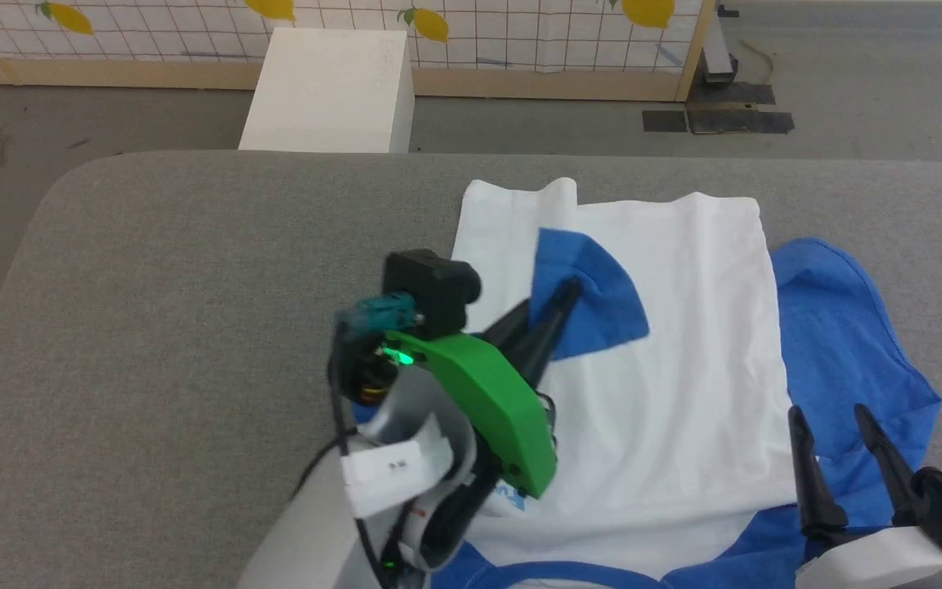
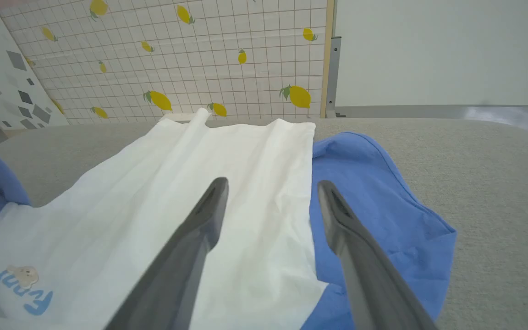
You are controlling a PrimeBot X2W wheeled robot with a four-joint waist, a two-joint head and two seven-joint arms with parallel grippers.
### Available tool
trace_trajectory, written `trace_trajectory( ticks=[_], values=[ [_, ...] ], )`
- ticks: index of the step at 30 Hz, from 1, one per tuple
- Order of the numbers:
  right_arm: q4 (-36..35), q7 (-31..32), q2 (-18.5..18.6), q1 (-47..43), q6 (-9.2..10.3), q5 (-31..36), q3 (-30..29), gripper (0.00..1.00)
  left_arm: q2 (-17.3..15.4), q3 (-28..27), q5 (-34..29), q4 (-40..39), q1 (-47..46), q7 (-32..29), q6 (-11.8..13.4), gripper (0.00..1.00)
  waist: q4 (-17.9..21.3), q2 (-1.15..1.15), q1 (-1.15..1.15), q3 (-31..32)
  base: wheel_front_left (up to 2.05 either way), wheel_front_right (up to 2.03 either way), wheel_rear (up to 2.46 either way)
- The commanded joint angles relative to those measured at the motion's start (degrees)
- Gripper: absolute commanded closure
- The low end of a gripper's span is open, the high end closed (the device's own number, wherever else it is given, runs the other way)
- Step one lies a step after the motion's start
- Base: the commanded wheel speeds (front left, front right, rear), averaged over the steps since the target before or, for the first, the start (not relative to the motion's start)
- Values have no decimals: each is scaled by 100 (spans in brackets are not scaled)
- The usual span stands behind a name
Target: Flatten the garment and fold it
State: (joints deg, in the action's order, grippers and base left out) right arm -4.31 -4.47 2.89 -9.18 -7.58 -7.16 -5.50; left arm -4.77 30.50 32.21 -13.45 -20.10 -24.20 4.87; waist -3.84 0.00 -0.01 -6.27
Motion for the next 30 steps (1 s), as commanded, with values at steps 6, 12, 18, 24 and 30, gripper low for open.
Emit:
trace_trajectory(
  ticks=[6, 12, 18, 24, 30],
  values=[
    [-86, -56, -2, 85, 9, -11, -313, 0, 172, 897, -185, 1285, -122, 694, -31, 100, 199, 0, 1, -120, 0, 0, 0],
    [-129, -60, -2, 193, 9, 17, -547, 0, 187, 1828, 259, 2339, -429, 1185, 184, 100, 380, 0, 1, -216, 0, 0, 0],
    [-80, -59, -2, 237, 9, 6, -536, 0, 188, 2793, 939, 2978, -802, 1381, 445, 100, 520, 0, 1, -254, 0, 0, 0],
    [1, -71, -2, 291, 9, -14, -426, 0, 189, 3545, 1527, 3328, -1021, 1598, 650, 100, 665, 0, 1, -265, 0, 0, 0],
    [107, -71, -2, 372, 9, 12, -307, 0, 189, 4066, 1952, 3880, -1202, 1599, 818, 100, 797, 0, 1, -245, 0, 0, 0]
  ],
)
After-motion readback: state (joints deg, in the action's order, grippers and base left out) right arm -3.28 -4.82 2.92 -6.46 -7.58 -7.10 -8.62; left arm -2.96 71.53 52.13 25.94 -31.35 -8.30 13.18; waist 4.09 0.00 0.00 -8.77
